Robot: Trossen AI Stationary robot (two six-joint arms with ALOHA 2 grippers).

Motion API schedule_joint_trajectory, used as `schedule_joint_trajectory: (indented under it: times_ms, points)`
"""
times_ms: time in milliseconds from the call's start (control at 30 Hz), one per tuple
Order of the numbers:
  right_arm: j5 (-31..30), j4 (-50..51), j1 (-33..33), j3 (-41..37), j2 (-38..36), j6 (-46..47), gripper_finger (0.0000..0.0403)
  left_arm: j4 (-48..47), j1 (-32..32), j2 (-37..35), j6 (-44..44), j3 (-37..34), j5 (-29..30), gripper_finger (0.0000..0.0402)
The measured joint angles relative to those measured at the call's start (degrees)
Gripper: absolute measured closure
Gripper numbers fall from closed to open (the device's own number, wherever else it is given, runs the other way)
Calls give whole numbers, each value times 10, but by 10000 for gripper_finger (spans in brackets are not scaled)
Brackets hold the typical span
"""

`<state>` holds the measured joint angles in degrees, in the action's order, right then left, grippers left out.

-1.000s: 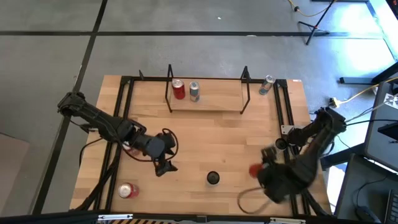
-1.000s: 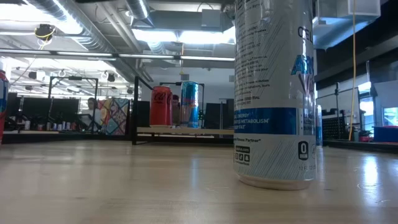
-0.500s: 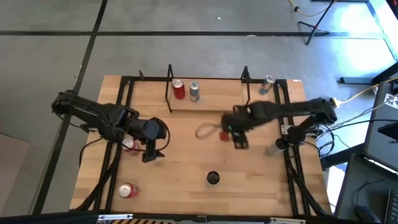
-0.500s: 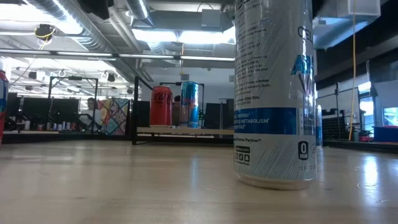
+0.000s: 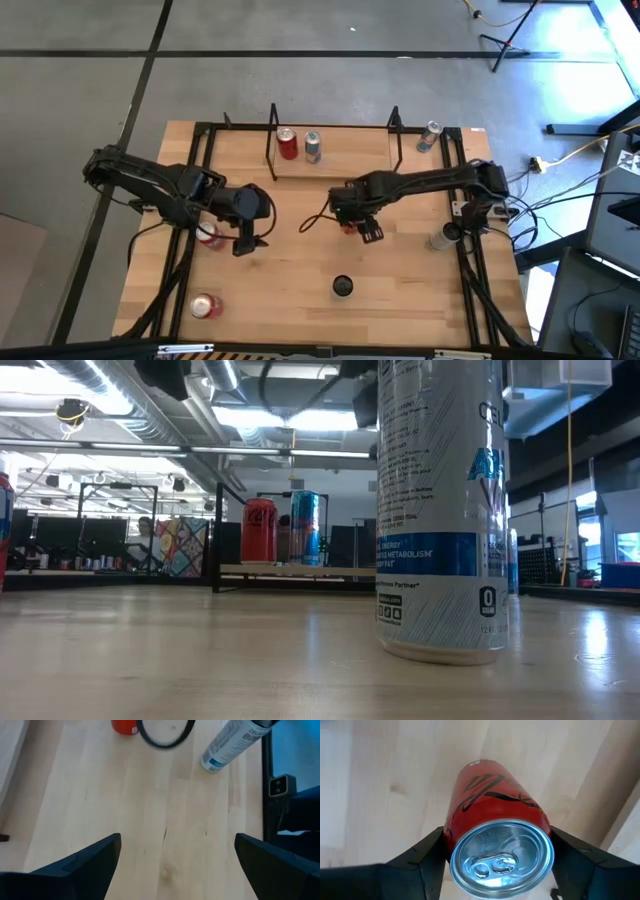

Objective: Place canned beverage on shelf
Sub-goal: Put the red black soda can on the shelf aligned with the other red black soda can

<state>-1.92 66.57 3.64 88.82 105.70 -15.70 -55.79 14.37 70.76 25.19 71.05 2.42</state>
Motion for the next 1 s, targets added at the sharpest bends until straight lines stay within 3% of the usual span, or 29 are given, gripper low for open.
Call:
schedule_joint_trajectory:
  times_ms: [233, 433, 500, 633, 733, 867, 1000]
  points:
    - [-1, -16, 1, 2, 22, -9, 132, 17, 0, 0, 0, 0, 1, 23]
    - [0, -32, 1, 12, 29, -9, 29, 28, 0, 0, 1, 0, 1, 23]
    - [0, -34, 1, 32, 27, 4, 15, 34, 0, 0, -2, 0, 1, 23]
    - [2, 29, 1, 83, 20, 35, 34, 38, 0, 5, -3, 0, 22, 23]
    - [46, 68, 1, 87, -17, 67, 50, 54, 0, 13, -3, 0, 44, 23]
    - [104, 46, 5, 26, -101, 120, 60, 93, -15, 38, -14, 0, 42, 23]
    - [76, -32, 28, -90, -200, 199, 61, 126, -46, 75, -17, 0, 38, 23]
